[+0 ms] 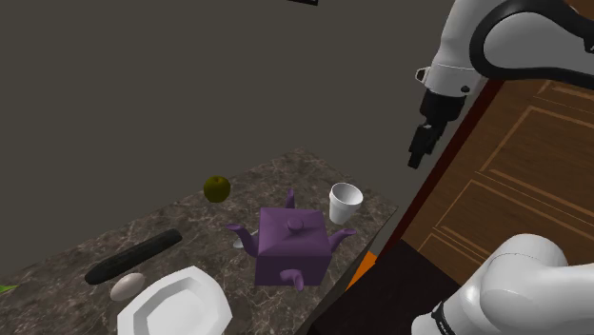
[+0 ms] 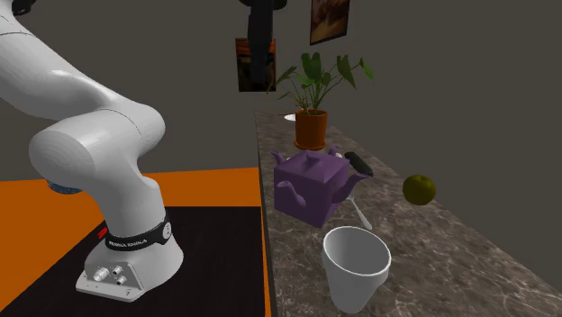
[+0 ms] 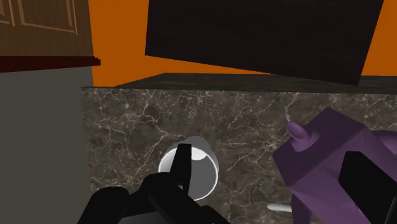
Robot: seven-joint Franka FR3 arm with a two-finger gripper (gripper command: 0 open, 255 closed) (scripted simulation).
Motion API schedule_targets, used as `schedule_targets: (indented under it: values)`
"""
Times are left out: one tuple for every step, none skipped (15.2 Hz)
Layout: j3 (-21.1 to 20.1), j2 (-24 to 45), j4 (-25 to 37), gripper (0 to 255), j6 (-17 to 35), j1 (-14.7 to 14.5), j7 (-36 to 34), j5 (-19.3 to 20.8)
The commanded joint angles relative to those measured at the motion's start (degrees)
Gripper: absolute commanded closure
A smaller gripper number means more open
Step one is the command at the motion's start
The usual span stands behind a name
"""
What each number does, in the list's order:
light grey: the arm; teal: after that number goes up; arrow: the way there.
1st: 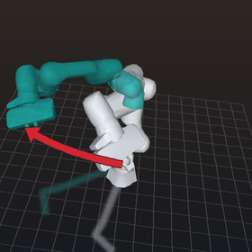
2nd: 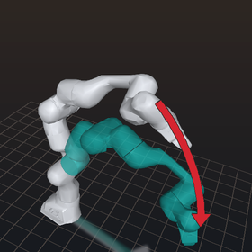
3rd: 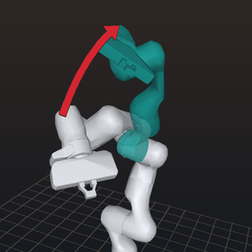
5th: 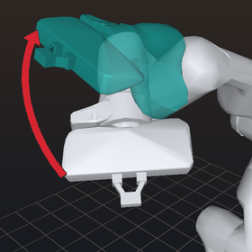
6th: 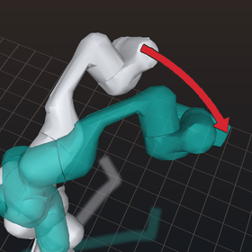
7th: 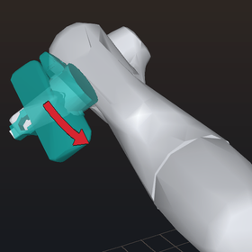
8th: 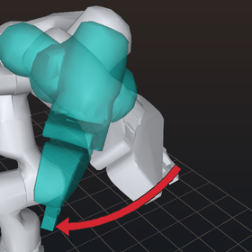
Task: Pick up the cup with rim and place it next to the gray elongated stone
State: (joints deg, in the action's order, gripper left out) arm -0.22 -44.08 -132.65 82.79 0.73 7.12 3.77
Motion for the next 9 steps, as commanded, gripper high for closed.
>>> schedule_targets:
  values:
    - [0.00, 0.00, 0.00, 0, 0.00, 0.00, 0.00, 0.00]
    - [0.10, 0.94, -1.08, 0, 1.94, -0.04, 0.12, 0.11]
    - [0.20, 1.96, -2.08, 0, 3.88, -0.08, 0.23, 0.23]
    - [0.29, 3.06, -3.01, 0, 5.83, -0.11, 0.34, 0.35]
    - [0.39, 4.24, -3.86, 0, 7.78, -0.14, 0.44, 0.47]
    - [0.48, 5.50, -4.63, 0, 9.74, -0.17, 0.55, 0.59]
    - [0.56, 6.84, -5.33, 0, 11.70, -0.18, 0.65, 0.70]
    - [0.64, 8.26, -5.95, 0, 13.66, -0.20, 0.75, 0.82]
    - [0.72, 9.76, -6.49, 0, 15.62, -0.21, 0.84, 0.95]
